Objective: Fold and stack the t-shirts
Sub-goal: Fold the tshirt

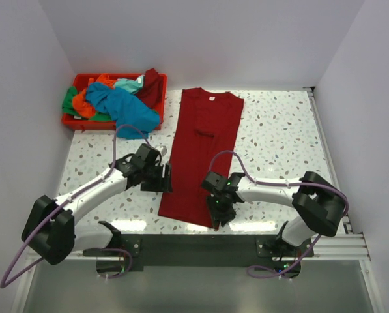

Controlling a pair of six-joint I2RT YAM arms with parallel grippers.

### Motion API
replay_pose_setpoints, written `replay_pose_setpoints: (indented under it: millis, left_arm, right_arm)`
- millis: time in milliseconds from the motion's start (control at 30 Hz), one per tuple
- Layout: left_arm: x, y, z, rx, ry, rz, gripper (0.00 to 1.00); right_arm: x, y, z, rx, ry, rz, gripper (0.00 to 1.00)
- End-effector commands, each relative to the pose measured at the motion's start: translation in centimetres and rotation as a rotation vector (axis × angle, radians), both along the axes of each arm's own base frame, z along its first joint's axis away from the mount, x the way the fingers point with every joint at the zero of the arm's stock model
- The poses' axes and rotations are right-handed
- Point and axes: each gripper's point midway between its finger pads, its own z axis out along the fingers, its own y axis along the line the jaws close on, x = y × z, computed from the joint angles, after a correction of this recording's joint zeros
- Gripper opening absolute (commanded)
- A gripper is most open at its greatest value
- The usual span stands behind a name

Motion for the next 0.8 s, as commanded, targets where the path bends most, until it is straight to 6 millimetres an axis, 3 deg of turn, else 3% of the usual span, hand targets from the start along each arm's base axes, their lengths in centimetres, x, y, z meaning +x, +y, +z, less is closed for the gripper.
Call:
replay_pose_setpoints:
  millis: [0,333,533,767]
  left_arm:
    - [-1.6,0.3,-0.6,0.006,0.042,0.04,0.67]
    - [-4.8,0.8,-2.2,0.058,0.124,0.051,0.64]
    - [-5.2,2.3,-2.8,0.139,0.123,0.091,0.59]
    - [-5.4,1.5,-4.0,0.114,0.15,0.072,0.51]
  right_arm:
    - [-0.5,0.1,-0.1,0.011,0.013,-0.011,0.4]
    - [-1.3,0.4,-0.7,0.033,0.057,0.017,0.24]
    - [-1.3,0.3,-0.7,0.025,0.059,0.012,0.23]
    - [-1.2,0.1,-0.7,0.015,0.057,0.009,0.23]
